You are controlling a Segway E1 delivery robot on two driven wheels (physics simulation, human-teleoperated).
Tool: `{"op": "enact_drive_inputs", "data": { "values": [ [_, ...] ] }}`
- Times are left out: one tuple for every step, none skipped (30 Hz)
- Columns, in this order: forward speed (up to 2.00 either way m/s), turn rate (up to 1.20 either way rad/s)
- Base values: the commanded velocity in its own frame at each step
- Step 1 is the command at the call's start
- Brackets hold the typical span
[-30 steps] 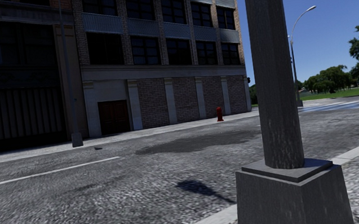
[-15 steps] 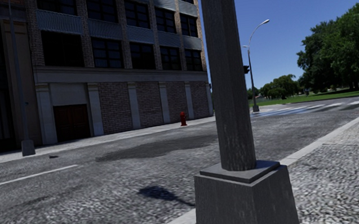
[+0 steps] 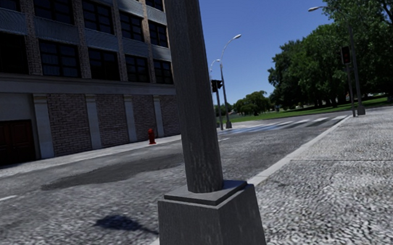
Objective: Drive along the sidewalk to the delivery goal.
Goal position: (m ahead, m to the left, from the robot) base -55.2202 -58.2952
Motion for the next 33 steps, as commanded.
{"op": "enact_drive_inputs", "data": {
  "values": [
    [0.0, -0.56],
    [0.0, -0.57],
    [0.0, -0.57],
    [0.0, -0.58],
    [0.0, -0.6],
    [0.0, -0.61],
    [0.0, -0.61],
    [0.0, -0.61],
    [0.0, -0.61],
    [0.0, -0.61],
    [0.0, -0.61],
    [0.0, -0.61],
    [0.0, -0.61],
    [0.0, -0.61],
    [0.0, -0.61],
    [0.0, -0.61],
    [0.0, -0.61],
    [0.0, -0.61],
    [0.0, -0.61],
    [0.0, -0.61],
    [0.0, -0.61],
    [0.0, -0.61],
    [0.0, -0.61],
    [0.0, -0.61],
    [0.0, -0.61],
    [0.0, -0.61],
    [0.0, -0.61],
    [0.0, -0.61],
    [0.0, -0.61],
    [0.0, -0.61],
    [0.0, -0.61],
    [0.0, -0.61],
    [0.0, -0.61]
  ]
}}
